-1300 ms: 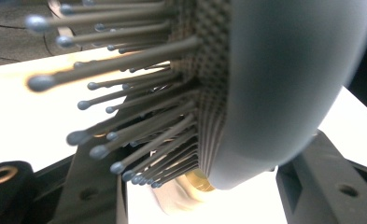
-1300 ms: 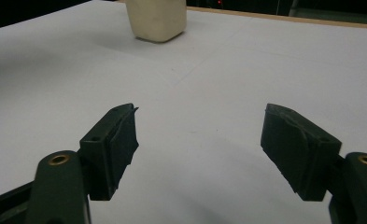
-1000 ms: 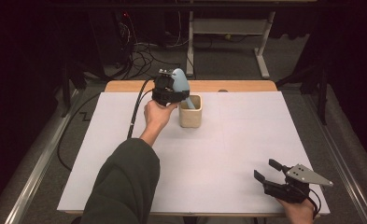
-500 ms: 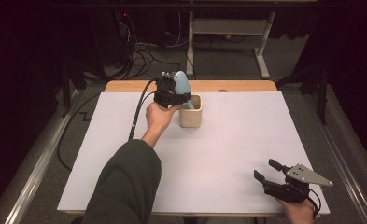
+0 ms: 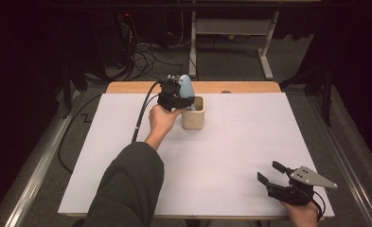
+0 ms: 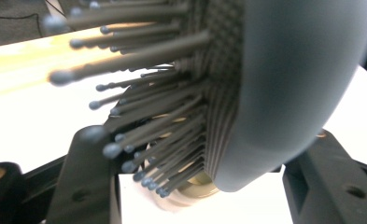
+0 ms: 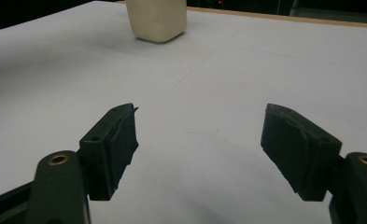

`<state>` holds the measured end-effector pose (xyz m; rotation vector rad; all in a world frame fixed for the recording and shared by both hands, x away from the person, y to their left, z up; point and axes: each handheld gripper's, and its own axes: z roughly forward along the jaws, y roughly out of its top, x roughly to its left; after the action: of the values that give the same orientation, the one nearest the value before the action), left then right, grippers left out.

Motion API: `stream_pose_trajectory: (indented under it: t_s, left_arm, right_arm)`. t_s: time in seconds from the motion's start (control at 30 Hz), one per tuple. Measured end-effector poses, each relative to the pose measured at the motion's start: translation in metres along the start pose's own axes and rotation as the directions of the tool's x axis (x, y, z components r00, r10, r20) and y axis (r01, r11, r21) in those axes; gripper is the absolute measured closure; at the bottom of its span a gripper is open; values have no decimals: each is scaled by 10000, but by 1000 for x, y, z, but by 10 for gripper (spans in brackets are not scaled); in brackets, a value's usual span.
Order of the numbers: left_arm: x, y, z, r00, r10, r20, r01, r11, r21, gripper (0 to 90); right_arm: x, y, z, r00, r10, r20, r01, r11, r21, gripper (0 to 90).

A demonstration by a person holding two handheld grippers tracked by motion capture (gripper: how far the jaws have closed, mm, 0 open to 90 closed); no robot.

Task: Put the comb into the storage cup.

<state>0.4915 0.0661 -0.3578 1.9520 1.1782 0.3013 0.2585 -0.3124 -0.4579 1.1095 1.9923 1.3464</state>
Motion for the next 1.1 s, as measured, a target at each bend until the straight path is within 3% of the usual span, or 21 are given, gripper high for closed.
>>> stream_pose_trajectory:
  t_s: [0.33,0.63,0.77,0.87,1.1]
  left_arm:
    - [2,-1,-4,9984,353,-433,-347,9993,147,370]
    - [7,-1,-10,9984,434,-356,-432,9990,60,285]
    - [8,-3,-13,9975,527,-476,-526,9986,39,278]
    - [11,-6,-15,9988,377,-319,-380,9992,-102,283]
    - [13,-9,-23,9988,447,-212,-451,9987,-222,275]
  right_arm:
    - [0,0,0,10000,-18,5,18,10000,32,273]
    - [0,0,0,10000,-9,22,9,10000,18,274]
    - [0,0,0,10000,-9,26,9,10000,-15,273]
    - [0,0,0,10000,9,42,-8,10000,-6,273]
    - [0,0,0,10000,12,62,-12,10000,3,273]
